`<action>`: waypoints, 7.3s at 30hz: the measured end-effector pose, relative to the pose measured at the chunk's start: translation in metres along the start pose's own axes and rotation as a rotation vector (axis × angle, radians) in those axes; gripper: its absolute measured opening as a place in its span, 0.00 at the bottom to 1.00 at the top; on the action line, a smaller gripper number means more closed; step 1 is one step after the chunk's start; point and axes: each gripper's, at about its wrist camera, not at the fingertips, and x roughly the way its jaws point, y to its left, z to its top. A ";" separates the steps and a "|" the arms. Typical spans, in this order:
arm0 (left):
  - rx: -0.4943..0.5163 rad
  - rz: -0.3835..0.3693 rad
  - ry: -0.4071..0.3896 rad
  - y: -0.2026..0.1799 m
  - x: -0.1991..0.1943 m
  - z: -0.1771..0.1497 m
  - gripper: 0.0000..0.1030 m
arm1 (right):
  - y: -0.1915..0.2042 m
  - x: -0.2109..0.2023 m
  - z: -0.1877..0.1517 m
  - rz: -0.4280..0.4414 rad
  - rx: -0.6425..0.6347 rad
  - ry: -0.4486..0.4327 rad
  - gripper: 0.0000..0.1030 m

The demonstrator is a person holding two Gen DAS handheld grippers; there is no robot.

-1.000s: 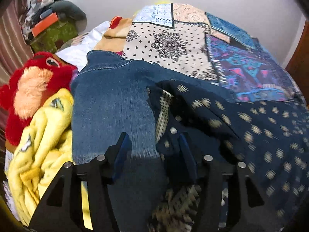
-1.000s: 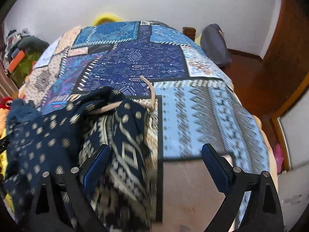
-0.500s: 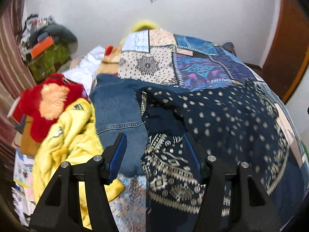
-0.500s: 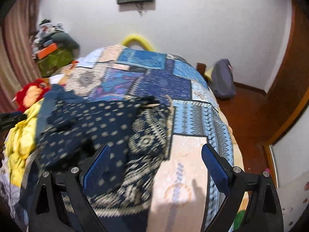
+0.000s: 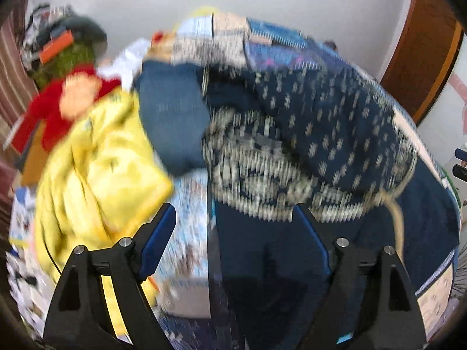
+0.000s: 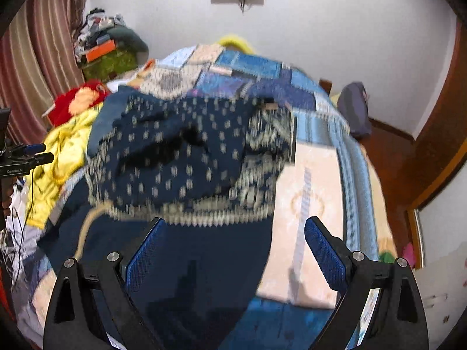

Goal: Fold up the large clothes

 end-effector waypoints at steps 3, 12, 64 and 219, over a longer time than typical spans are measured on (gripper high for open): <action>-0.037 -0.038 0.087 0.010 0.020 -0.027 0.79 | -0.004 0.005 -0.022 0.038 0.047 0.052 0.92; -0.103 -0.127 0.230 0.011 0.053 -0.081 0.79 | -0.011 0.020 -0.064 0.191 0.223 0.165 0.78; -0.220 0.079 -0.021 0.038 0.169 0.163 0.09 | -0.096 0.202 0.136 0.152 0.192 0.036 0.07; -0.636 -0.315 -0.386 0.043 0.061 0.130 0.06 | 0.062 0.124 0.138 0.026 -0.079 -0.067 1.00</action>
